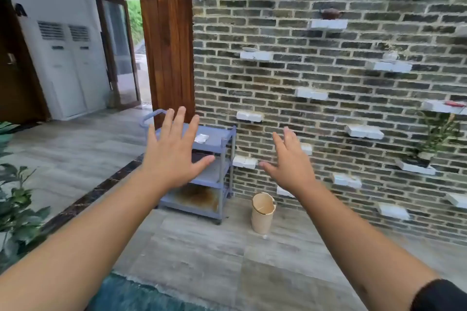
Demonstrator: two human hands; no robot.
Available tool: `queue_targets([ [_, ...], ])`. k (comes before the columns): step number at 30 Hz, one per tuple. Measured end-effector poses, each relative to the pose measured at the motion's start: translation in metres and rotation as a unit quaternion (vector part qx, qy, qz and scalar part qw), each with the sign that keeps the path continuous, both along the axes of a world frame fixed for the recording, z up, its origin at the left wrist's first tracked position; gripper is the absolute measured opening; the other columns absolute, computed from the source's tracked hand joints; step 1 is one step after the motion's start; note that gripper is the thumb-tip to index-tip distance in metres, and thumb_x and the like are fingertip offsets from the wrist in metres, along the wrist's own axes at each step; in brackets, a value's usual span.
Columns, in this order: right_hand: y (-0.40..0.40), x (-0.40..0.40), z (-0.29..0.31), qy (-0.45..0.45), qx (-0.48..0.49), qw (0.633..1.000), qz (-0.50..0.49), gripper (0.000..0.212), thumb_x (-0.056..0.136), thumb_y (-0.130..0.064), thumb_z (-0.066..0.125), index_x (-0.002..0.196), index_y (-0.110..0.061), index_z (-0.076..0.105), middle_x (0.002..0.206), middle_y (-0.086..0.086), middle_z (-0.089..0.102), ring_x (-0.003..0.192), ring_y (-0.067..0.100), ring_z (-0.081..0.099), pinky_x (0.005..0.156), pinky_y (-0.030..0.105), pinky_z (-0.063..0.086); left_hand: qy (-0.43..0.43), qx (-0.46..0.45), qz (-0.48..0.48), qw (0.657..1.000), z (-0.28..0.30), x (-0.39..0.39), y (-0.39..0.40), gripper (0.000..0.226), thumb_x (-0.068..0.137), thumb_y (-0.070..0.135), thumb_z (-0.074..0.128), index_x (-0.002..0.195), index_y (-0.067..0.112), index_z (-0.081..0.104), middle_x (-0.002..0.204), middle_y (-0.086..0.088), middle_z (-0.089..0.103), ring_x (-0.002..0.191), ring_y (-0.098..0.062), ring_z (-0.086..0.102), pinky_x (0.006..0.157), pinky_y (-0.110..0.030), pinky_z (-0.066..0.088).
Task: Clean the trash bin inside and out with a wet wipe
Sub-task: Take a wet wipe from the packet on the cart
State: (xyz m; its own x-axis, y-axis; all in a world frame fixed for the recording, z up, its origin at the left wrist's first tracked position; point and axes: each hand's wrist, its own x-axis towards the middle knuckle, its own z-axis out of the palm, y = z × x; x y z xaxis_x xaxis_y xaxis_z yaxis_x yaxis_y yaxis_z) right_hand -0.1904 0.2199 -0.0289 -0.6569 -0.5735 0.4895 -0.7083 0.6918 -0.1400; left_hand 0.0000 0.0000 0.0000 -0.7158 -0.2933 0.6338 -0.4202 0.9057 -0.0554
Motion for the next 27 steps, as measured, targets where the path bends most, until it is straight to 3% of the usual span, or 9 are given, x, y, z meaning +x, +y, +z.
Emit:
queue_targets([
  [4,-0.064,-0.012,-0.04,0.009,0.065,0.998,0.003,0.09,0.082,-0.076,0.04,0.151,-0.027,0.008,0.163,0.004,-0.004,0.149,0.024,-0.002,0.116,0.054,0.021,-0.027,-0.007,0.058,0.998,-0.03,-0.008,-0.066,0.105,0.067,0.09,0.02,0.151,0.029,0.004,0.162,-0.008,-0.001,0.147,-0.028,-0.005,0.109,-0.064,0.015],
  [9,-0.151,-0.042,-0.066,0.012,0.076,0.997,0.007,0.094,0.077,-0.085,0.016,0.152,-0.029,0.012,0.163,0.004,-0.002,0.149,0.023,-0.001,0.116,0.055,0.017,-0.046,0.015,0.058,0.997,-0.058,-0.036,-0.156,0.105,0.067,0.089,0.021,0.15,0.029,-0.002,0.162,-0.009,0.0,0.147,-0.031,-0.003,0.108,-0.065,0.016],
  [20,-0.267,-0.141,-0.13,-0.039,0.134,0.99,0.03,0.09,0.079,-0.082,0.019,0.15,-0.027,0.019,0.163,0.006,0.008,0.149,0.025,0.005,0.113,0.058,0.02,-0.144,0.06,0.042,0.987,-0.123,-0.134,-0.266,0.108,0.065,0.088,0.023,0.151,0.027,-0.001,0.162,-0.009,-0.002,0.147,-0.028,-0.003,0.109,-0.063,0.017],
  [27,-0.346,-0.264,-0.169,-0.068,0.161,0.982,0.068,0.092,0.076,-0.08,0.014,0.152,-0.029,0.011,0.163,0.004,0.002,0.149,0.022,-0.002,0.114,0.055,0.017,-0.179,0.084,0.051,0.979,-0.158,-0.266,-0.327,0.106,0.072,0.073,0.05,0.148,0.03,-0.008,0.161,-0.006,-0.007,0.147,-0.027,-0.008,0.112,-0.06,0.011],
])
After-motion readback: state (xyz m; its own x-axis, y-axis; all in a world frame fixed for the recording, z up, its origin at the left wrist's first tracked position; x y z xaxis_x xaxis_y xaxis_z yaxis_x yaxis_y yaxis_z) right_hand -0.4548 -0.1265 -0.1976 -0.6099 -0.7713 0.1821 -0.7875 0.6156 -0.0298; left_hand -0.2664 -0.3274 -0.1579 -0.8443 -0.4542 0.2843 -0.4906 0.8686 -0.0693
